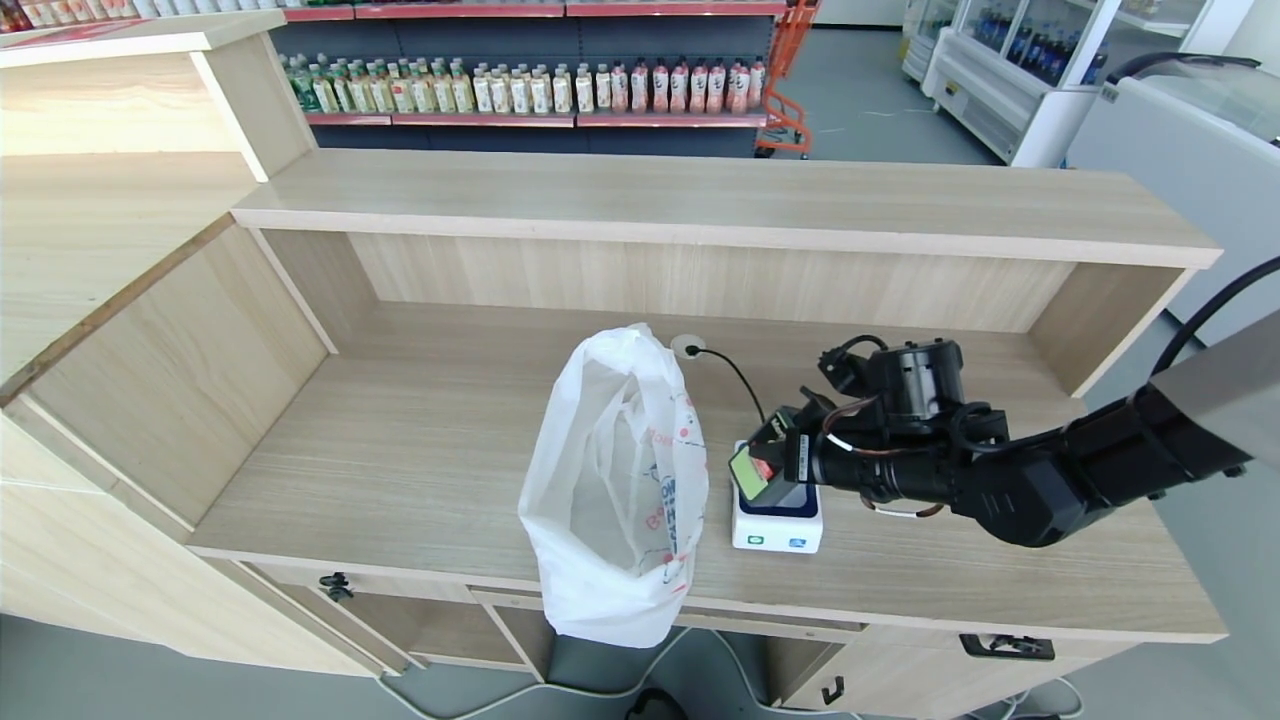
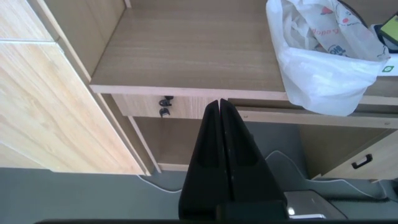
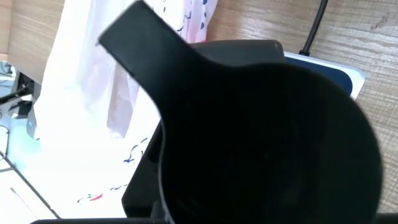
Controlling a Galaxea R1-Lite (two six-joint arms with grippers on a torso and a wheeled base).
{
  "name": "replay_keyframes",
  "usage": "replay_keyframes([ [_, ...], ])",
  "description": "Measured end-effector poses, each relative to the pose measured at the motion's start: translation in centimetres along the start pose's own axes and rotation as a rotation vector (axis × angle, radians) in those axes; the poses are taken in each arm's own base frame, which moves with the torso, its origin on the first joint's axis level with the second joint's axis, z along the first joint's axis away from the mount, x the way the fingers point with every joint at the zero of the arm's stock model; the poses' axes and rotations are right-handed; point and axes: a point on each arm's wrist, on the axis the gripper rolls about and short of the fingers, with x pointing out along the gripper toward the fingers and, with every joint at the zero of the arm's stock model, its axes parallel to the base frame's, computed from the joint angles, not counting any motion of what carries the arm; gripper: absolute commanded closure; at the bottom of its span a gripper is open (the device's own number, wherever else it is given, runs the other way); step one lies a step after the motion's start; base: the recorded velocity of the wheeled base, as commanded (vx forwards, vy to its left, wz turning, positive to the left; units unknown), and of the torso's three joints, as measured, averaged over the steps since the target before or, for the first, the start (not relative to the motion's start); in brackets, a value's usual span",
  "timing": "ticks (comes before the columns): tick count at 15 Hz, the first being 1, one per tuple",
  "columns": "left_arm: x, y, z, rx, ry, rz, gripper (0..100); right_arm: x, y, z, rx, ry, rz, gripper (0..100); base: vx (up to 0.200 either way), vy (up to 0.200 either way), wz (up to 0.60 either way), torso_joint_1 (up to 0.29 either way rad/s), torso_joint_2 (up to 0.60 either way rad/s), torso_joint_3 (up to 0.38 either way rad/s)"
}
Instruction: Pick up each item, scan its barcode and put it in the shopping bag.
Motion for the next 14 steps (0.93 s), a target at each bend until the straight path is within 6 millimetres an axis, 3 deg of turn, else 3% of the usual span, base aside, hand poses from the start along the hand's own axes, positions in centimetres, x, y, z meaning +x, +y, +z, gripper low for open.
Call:
replay_keyframes([
  [5,0.0,0.0,0.0,0.000,0.000,0.000,100,0.2,0.0,-0.2,-0.002,0.000,0.002,100,0.000,0.000,0.00,0.000,0.00,0.000],
  [7,0.0,0.0,0.0,0.000,0.000,-0.001,100,-0.7,0.2,0.5,-0.006,-0.024,0.003,100,0.000,0.000,0.00,0.000,0.00,0.000],
  [11,0.0,0.0,0.0,0.000,0.000,0.000,100,-6.3,0.3,2.4,-0.144,-0.150,-0.019,100,0.000,0.000,0.00,0.000,0.00,0.000],
  [14,0.0,0.0,0.0,0.000,0.000,-0.001,100,-10.9,0.2,2.5,-0.578,-0.205,-0.120,100,0.000,0.000,0.00,0.000,0.00,0.000],
])
